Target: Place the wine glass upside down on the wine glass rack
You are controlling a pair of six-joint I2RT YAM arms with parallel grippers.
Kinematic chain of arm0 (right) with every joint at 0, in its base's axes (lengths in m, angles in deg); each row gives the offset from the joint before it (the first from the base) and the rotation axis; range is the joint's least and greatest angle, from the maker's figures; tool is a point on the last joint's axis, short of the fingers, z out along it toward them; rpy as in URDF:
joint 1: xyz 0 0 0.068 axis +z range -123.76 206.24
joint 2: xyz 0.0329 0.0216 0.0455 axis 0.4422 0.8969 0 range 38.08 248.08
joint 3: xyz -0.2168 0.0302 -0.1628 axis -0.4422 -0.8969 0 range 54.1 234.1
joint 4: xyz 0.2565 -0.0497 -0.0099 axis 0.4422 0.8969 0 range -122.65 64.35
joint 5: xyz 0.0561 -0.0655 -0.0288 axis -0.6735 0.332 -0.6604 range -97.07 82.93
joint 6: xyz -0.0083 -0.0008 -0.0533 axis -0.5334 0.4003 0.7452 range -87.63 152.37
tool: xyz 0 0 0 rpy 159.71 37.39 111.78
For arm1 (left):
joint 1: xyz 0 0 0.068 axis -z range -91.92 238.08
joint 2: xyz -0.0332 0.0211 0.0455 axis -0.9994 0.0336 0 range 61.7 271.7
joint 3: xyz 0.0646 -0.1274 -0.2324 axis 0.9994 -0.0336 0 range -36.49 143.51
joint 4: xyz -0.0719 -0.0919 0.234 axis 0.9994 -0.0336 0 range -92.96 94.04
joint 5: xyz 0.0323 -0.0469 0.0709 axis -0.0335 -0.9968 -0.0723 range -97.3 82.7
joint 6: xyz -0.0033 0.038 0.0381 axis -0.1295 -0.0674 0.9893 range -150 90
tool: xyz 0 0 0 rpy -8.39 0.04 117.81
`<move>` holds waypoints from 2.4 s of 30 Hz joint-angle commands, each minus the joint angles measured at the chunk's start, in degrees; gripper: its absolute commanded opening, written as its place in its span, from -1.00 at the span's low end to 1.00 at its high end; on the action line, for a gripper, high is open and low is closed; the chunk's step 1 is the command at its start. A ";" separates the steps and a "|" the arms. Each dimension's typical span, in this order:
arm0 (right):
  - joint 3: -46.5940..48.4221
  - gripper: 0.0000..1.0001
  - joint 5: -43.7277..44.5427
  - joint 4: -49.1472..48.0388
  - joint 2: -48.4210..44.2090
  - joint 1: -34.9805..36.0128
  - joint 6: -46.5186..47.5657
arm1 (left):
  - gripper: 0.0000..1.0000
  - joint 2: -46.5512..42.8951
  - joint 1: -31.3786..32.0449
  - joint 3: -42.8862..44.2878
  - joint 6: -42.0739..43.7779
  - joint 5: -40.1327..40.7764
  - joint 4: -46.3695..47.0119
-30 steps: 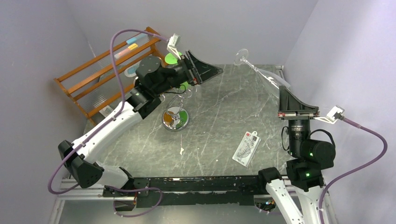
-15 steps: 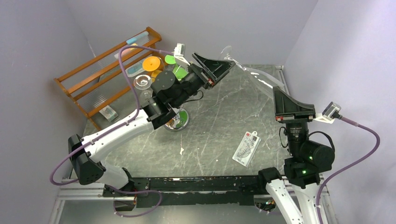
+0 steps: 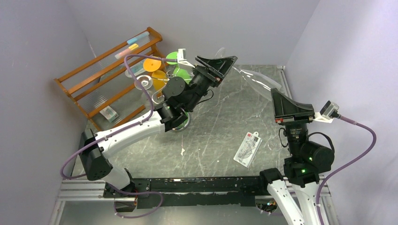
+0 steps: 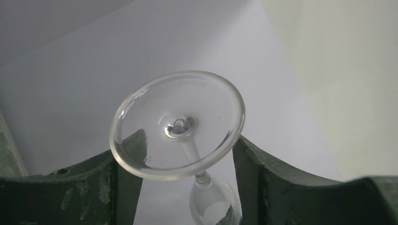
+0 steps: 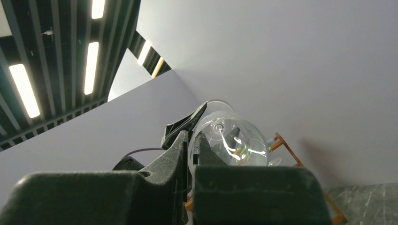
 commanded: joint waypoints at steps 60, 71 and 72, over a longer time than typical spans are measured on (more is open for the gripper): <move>9.05 0.27 -47.58 12.24 12.70 -0.38 26.74 | -0.90 -16.32 1.37 -4.47 44.20 -35.03 -17.58; 4.40 0.32 -54.28 -2.98 15.35 -0.33 14.00 | -0.90 -15.55 1.37 -6.02 44.67 -37.96 -15.04; 3.92 0.32 -54.49 -4.42 15.69 -0.30 12.65 | -0.90 -15.36 1.38 -6.54 44.52 -38.62 -14.20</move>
